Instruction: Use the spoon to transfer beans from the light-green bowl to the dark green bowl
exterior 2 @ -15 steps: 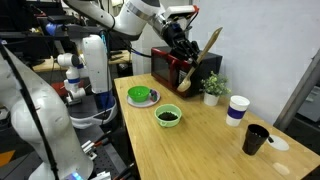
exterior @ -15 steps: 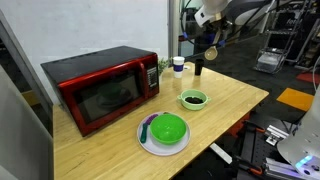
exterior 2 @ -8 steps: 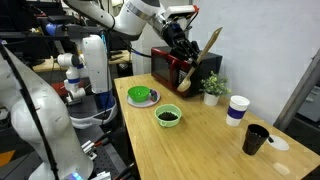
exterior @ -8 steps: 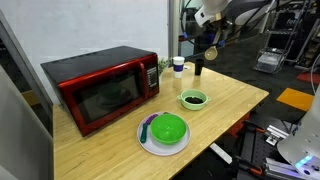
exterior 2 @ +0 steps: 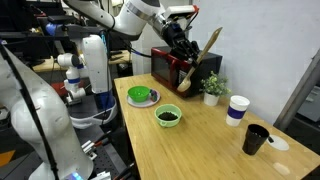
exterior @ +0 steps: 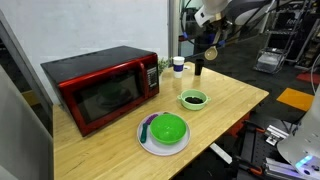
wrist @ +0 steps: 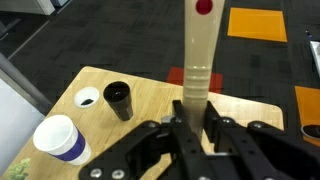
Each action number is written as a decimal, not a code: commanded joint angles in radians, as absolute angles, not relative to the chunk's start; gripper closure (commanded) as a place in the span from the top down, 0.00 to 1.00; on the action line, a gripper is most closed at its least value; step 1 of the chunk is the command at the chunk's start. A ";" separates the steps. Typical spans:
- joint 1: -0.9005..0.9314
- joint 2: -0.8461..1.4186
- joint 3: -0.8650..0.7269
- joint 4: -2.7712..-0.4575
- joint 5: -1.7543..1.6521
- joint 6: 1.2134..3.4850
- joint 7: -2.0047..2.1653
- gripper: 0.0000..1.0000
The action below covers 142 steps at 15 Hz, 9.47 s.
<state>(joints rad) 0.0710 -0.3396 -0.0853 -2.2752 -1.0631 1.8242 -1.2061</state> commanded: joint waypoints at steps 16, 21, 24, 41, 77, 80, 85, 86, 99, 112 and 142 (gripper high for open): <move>0.061 -0.339 -0.076 -2.274 -1.060 1.825 -1.208 0.22; 0.061 -0.339 -0.076 -2.274 -1.060 1.825 -1.208 0.22; 0.061 -0.339 -0.076 -2.274 -1.060 1.825 -1.208 0.22; 0.061 -0.339 -0.076 -2.274 -1.060 1.825 -1.208 0.22; 0.060 -0.339 -0.076 -2.274 -1.060 1.825 -1.208 0.22; 0.060 -0.339 -0.076 -2.274 -1.060 1.825 -1.208 0.22; 0.061 -0.339 -0.076 -2.274 -1.060 1.825 -1.208 0.22; 0.060 -0.339 -0.076 -2.274 -1.060 1.825 -1.208 0.22; 0.060 -0.339 -0.076 -2.274 -1.060 1.825 -1.208 0.22; 0.081 -0.215 0.051 -2.290 -1.312 1.765 -1.044 0.06; 0.199 0.209 0.197 -2.312 -1.583 1.578 -0.916 0.06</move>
<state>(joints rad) 0.1946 0.2000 0.1880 -2.3066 -1.5654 1.5962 -0.9460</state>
